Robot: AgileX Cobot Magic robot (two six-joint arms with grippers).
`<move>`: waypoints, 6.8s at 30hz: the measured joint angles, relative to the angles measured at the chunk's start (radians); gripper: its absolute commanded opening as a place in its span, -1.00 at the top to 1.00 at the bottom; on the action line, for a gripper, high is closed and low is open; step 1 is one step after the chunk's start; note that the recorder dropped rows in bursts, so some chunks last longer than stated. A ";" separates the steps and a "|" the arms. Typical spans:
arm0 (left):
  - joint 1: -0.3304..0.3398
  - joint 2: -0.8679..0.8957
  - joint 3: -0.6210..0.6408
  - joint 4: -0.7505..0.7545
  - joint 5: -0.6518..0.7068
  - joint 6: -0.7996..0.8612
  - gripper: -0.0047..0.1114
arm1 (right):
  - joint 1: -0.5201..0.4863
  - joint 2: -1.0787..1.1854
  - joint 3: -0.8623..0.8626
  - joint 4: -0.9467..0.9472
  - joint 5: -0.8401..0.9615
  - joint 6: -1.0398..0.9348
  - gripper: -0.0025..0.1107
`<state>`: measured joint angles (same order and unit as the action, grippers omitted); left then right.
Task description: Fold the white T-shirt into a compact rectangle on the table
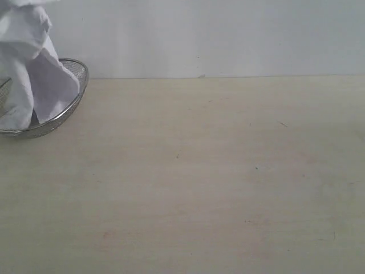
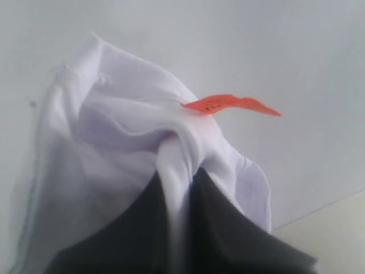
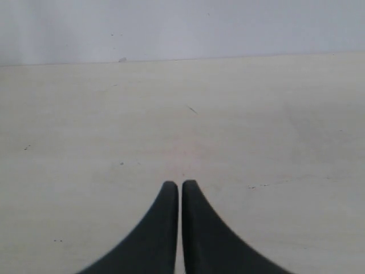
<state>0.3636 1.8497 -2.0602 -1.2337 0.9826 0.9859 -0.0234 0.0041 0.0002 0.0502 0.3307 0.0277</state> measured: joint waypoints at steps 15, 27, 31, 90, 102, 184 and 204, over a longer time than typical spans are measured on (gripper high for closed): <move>-0.001 -0.369 -0.004 -0.170 0.165 -0.106 0.84 | 0.000 0.000 0.000 0.000 0.000 0.000 0.96; -0.002 -0.448 -0.006 -0.135 0.250 -0.212 0.84 | 0.000 0.000 0.000 0.000 0.000 0.000 0.96; -0.004 -0.448 -0.006 -0.155 0.250 -0.220 0.84 | 0.000 0.000 0.000 0.000 0.000 0.000 0.96; -0.221 -0.343 -0.006 -0.119 0.254 -0.227 0.84 | 0.273 1.053 -0.978 -0.972 -0.748 1.092 0.93; -0.381 -0.285 -0.006 -0.090 0.193 -0.215 0.84 | 0.430 1.256 -1.200 -1.126 -0.771 1.190 -0.14; -0.453 -0.227 -0.009 0.326 0.176 -0.197 0.84 | 0.462 1.243 -1.310 -1.342 -0.182 1.227 0.96; -0.453 -0.107 0.005 0.408 0.183 -0.134 0.84 | 0.441 1.466 -1.265 -1.196 -0.019 1.043 0.96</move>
<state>-0.0896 1.7427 -2.0549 -0.8254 1.1651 0.8520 0.4174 1.4704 -1.2648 -1.1455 0.3118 1.0708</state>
